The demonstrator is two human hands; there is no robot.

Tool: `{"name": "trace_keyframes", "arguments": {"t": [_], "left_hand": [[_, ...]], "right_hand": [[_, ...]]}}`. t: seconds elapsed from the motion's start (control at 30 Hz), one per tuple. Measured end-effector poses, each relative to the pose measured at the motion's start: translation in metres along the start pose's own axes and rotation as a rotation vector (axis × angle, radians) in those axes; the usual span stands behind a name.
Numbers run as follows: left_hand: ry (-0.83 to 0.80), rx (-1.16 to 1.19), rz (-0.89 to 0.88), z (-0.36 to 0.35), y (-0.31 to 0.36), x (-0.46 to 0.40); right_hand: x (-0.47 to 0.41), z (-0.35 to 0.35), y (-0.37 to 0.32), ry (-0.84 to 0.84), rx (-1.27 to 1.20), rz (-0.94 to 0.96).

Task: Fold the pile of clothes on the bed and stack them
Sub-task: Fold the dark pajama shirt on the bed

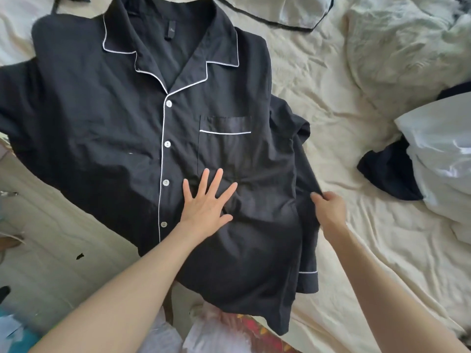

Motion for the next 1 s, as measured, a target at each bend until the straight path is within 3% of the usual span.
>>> {"name": "trace_keyframes", "arguments": {"t": [0.17, 0.3, 0.37, 0.5, 0.6, 0.67, 0.73, 0.9, 0.93, 1.0], "left_hand": [[-0.130, -0.001, 0.026, 0.012, 0.001, -0.008], [-0.259, 0.030, 0.009, 0.027, -0.006, -0.014], [-0.283, 0.115, 0.009, 0.036, -0.010, -0.015], [-0.159, 0.549, 0.086, 0.052, -0.017, -0.011], [0.021, 1.144, 0.340, 0.069, -0.027, -0.005], [0.056, 1.471, 0.527, 0.076, -0.035, 0.000], [0.073, 1.597, 0.624, 0.076, -0.047, 0.004], [0.070, 1.560, 0.604, 0.068, -0.044, 0.003], [0.102, 1.501, 0.575, 0.066, -0.037, 0.000], [0.226, 1.156, 0.425, 0.062, -0.023, -0.005]], "right_hand": [[-0.003, 0.051, -0.044, 0.424, -0.187, 0.074], [0.000, 0.085, -0.099, 0.613, -0.321, 0.262], [0.007, 0.092, -0.120, 0.625, -0.406, 0.367], [0.048, 0.064, -0.136, 0.444, -0.358, 0.683], [0.093, 0.017, -0.118, 0.060, -0.143, 1.015], [0.112, -0.016, -0.091, -0.242, 0.147, 1.212], [0.117, -0.034, -0.065, -0.383, 0.291, 1.152], [0.088, -0.024, -0.043, -0.018, -0.002, 0.648], [0.081, -0.023, -0.044, 0.016, -0.015, 0.576], [0.067, -0.024, -0.048, 0.008, 0.004, 0.496]]}}
Point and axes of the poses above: each hand's wrist, its own x-axis away from the middle knuckle, its own z-axis out of the back of the hand, y = z × x, the point moved 2 cm from there along -x, towards the middle knuckle, and after that the axes turned 1 degree about y, right-handed, at the moved point
